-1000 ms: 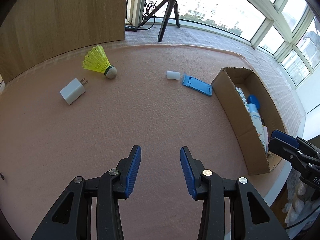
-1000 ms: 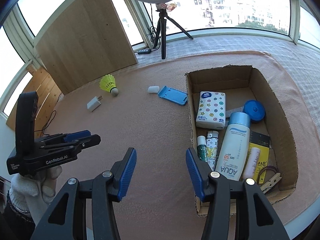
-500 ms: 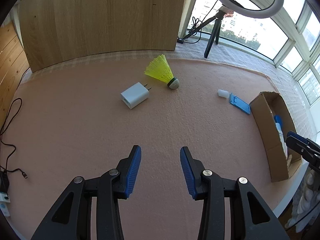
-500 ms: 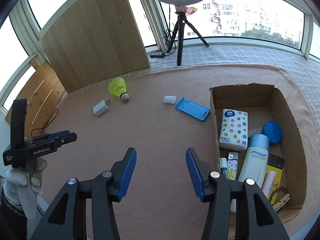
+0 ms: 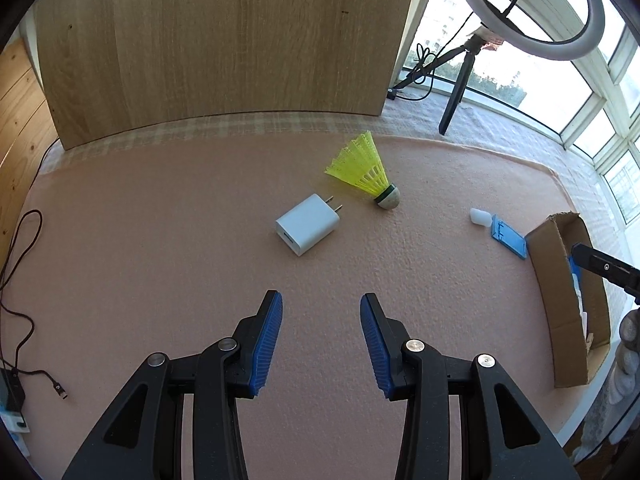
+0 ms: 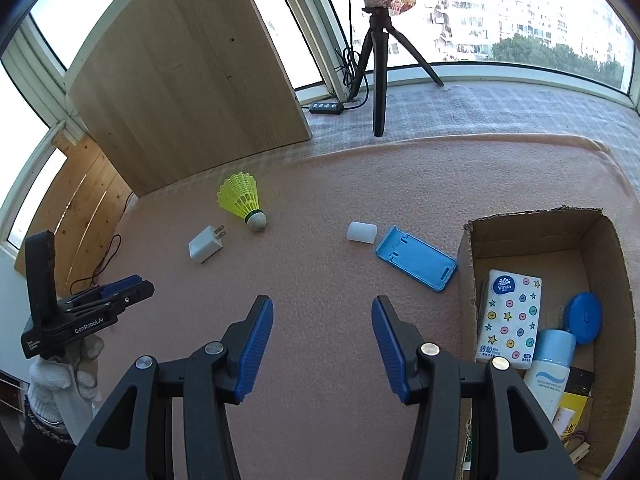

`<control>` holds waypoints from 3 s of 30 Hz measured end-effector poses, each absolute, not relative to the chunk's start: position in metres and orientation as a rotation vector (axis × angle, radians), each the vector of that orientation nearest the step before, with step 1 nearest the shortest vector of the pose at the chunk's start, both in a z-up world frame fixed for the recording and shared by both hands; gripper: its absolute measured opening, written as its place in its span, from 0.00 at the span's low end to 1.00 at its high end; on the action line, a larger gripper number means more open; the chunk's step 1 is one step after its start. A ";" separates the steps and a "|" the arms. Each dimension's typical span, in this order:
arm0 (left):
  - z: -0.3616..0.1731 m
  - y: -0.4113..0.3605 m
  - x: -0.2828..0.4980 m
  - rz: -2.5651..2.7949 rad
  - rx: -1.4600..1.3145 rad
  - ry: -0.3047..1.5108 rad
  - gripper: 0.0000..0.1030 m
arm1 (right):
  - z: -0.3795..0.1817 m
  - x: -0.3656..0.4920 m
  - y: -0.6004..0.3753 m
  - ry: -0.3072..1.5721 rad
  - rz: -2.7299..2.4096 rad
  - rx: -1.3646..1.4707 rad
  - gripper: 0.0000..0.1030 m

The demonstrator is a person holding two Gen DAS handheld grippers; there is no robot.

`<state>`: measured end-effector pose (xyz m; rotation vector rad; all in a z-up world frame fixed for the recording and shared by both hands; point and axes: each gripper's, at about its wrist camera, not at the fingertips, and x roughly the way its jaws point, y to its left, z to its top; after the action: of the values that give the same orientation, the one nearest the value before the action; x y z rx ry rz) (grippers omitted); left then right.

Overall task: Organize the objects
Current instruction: 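Move both tools away from the box toward the white cup and blue phone stand, then move the right tool past the white cup to the blue phone stand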

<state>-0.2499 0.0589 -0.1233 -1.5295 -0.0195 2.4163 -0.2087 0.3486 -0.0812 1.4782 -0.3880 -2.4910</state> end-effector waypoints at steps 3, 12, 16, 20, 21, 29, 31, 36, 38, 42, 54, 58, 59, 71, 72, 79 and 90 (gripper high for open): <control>-0.126 0.059 -0.261 2.416 -1.532 -0.025 0.42 | -0.087 -0.233 0.347 -0.405 -2.477 1.501 0.46; -0.131 0.060 -0.291 2.410 -1.533 -0.045 0.42 | -0.125 -0.294 0.362 -0.473 -2.446 1.638 0.41; -0.140 0.059 -0.304 2.411 -1.552 -0.045 0.42 | -0.141 -0.314 0.365 -0.483 -2.418 1.688 0.36; -0.149 0.054 -0.312 2.409 -1.570 -0.062 0.42 | -0.156 -0.329 0.357 -0.429 -2.405 1.731 0.34; -0.152 0.052 -0.313 2.407 -1.578 -0.068 0.42 | -0.160 -0.332 0.355 -0.415 -2.405 1.742 0.33; -0.155 0.042 -0.313 2.421 -1.590 -0.084 0.42 | -0.181 -0.348 0.348 -0.414 -2.366 1.789 0.32; -0.155 0.042 -0.314 2.420 -1.593 -0.083 0.42 | -0.184 -0.348 0.347 -0.420 -2.349 1.800 0.32; -0.158 0.042 -0.316 2.412 -1.595 -0.084 0.42 | -0.184 -0.348 0.346 -0.414 -2.345 1.813 0.31; -0.158 0.043 -0.316 2.409 -1.597 -0.083 0.42 | -0.184 -0.348 0.345 -0.414 -2.337 1.827 0.31; -0.158 0.045 -0.315 2.400 -1.591 -0.084 0.42 | -0.184 -0.341 0.346 -0.425 -2.316 1.848 0.31; -0.154 0.049 -0.312 2.384 -1.574 -0.098 0.42 | -0.171 -0.314 0.334 -0.629 -2.090 1.765 0.31; -0.153 0.049 -0.310 2.387 -1.568 -0.088 0.42 | -0.157 -0.316 0.338 -0.451 -2.285 1.763 0.31; -0.153 0.049 -0.310 2.387 -1.567 -0.086 0.42 | -0.160 -0.319 0.339 -0.436 -2.290 1.776 0.31; -0.160 0.052 -0.306 2.383 -1.584 -0.063 0.42 | -0.187 -0.297 0.314 -0.473 -2.142 1.808 0.31; -0.160 0.054 -0.305 2.379 -1.583 -0.060 0.42 | -0.185 -0.295 0.311 -0.508 -2.092 1.787 0.31; -0.155 0.066 -0.299 2.362 -1.547 -0.050 0.42 | -0.147 -0.307 0.334 -0.213 -2.350 1.790 0.31; -0.155 0.071 -0.295 2.347 -1.541 -0.056 0.42 | -0.186 -0.328 0.355 -0.246 -2.324 1.944 0.31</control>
<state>-0.2949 0.0709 -0.1549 -1.5407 -0.0560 2.3474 -0.3279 0.3548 -0.1857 1.9437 -0.2462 -2.3236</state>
